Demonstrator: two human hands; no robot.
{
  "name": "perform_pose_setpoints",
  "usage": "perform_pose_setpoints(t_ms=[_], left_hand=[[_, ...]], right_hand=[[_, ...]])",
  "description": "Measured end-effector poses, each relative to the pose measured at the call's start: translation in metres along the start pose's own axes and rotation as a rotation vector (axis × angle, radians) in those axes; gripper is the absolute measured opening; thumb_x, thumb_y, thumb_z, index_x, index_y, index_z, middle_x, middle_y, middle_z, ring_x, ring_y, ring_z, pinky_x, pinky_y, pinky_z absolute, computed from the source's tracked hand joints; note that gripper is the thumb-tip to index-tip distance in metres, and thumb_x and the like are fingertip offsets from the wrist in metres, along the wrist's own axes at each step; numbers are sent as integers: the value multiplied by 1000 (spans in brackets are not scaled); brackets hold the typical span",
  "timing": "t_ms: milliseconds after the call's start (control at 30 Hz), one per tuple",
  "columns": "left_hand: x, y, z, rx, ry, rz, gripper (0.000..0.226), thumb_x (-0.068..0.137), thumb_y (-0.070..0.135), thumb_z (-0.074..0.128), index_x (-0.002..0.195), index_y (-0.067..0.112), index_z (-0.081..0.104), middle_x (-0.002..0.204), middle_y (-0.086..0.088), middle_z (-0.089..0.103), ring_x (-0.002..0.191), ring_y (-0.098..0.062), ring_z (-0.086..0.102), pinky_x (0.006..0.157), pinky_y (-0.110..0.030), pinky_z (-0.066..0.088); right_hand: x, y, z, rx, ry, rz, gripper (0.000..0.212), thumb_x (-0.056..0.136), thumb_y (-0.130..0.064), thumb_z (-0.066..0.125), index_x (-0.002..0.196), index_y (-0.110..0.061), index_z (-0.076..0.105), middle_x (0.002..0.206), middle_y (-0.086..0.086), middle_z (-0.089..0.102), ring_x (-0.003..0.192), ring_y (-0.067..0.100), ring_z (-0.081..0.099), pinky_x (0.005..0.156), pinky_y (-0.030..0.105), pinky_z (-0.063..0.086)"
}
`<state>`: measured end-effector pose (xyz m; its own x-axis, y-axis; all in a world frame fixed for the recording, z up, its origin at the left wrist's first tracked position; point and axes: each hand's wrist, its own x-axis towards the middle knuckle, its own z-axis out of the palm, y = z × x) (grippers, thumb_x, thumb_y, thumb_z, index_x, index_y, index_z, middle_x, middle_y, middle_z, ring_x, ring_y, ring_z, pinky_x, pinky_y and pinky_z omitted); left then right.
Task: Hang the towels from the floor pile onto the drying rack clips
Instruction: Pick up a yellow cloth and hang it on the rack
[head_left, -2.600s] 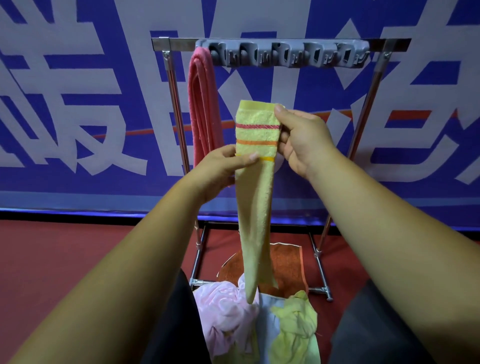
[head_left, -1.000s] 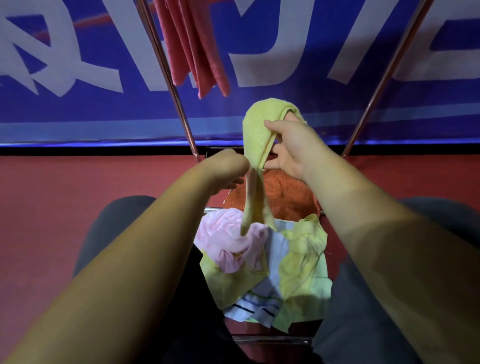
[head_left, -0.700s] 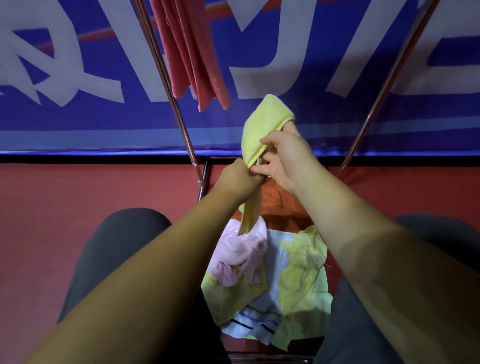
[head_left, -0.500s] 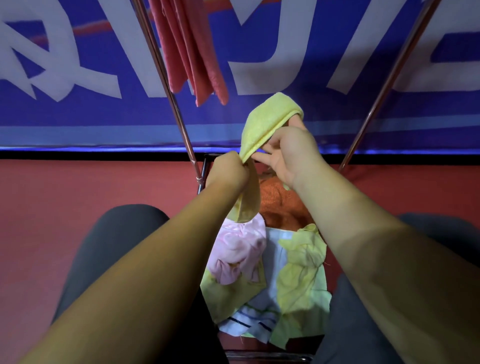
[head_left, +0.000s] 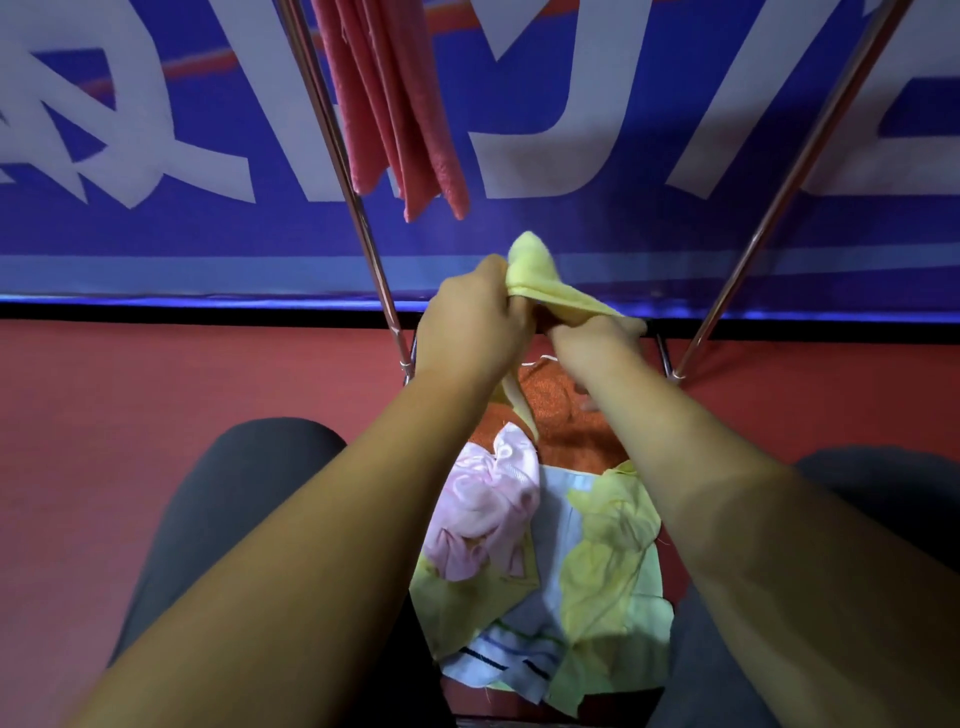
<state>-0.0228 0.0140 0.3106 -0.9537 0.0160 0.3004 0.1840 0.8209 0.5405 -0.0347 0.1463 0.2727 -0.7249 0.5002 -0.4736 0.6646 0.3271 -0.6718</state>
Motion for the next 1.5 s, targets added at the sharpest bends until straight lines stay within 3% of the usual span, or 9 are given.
perform_pose_setpoints(t_ms=[167, 300, 433, 567, 700, 933, 1067, 1300, 1500], left_hand=[[-2, 0, -12, -7, 21, 12, 40, 106, 47, 43, 84, 14, 48, 73, -3, 58, 73, -36, 54, 54, -39, 34], [4, -7, -31, -16, 55, -6, 27, 98, 35, 49, 79, 15, 46, 70, -3, 54, 70, -34, 51, 51, -37, 26], [10, -3, -60, -56, 111, 8, 21, 93, 31, 51, 82, 14, 53, 71, -4, 58, 70, -33, 55, 55, -39, 38], [13, 11, -88, -21, 121, 46, 17, 93, 31, 50, 83, 18, 54, 73, -2, 59, 69, -28, 56, 52, -37, 37], [22, 25, -127, 11, 170, 75, 9, 95, 28, 55, 87, 23, 56, 76, 5, 58, 67, -16, 54, 50, -30, 30], [41, 42, -184, 66, 255, 137, 5, 95, 27, 62, 98, 22, 64, 85, 4, 62, 75, -21, 60, 52, -31, 40], [52, 50, -211, 80, 295, 171, 10, 97, 30, 66, 103, 23, 65, 90, 1, 66, 79, -23, 64, 64, -42, 59], [79, 61, -266, 66, 381, 194, 15, 103, 32, 58, 105, 20, 67, 90, -2, 68, 78, -27, 67, 67, -43, 61], [115, 64, -299, 208, 397, 135, 13, 107, 29, 56, 102, 19, 62, 79, 3, 56, 67, -13, 55, 60, -30, 46]], right_hand=[[-12, -6, -16, -117, 274, -196, 64, 90, -33, 70, 138, -11, 34, 149, 17, 36, 135, 44, 46, 103, 51, 45], [-19, -15, -23, -125, 259, -619, 29, 84, -14, 64, 106, -23, 48, 119, 7, 55, 112, 37, 55, 90, 46, 48], [-41, -27, -24, -40, 150, -756, 25, 81, -15, 70, 91, -21, 47, 77, 1, 60, 73, 31, 57, 61, 44, 46], [-63, -40, -25, 9, 87, -882, 32, 83, -24, 73, 73, -21, 42, 68, 0, 52, 63, 15, 47, 55, 35, 33], [-92, -62, -35, 118, -22, -824, 24, 85, -30, 70, 76, -20, 50, 71, -4, 58, 67, 15, 52, 59, 35, 42], [-126, -105, -58, -8, 55, -869, 3, 97, -27, 62, 95, -25, 61, 86, 1, 69, 76, 20, 67, 63, 38, 56], [-140, -132, -71, -120, 138, -904, 15, 100, -28, 55, 89, -23, 63, 82, 2, 67, 73, 23, 66, 59, 36, 54], [-159, -183, -96, -293, 279, -925, 18, 102, -22, 47, 96, -22, 64, 88, 5, 65, 74, 27, 66, 69, 46, 63], [-167, -240, -116, -225, 363, -982, 22, 101, -21, 46, 100, -14, 67, 89, 9, 62, 68, 23, 56, 53, 29, 40]])
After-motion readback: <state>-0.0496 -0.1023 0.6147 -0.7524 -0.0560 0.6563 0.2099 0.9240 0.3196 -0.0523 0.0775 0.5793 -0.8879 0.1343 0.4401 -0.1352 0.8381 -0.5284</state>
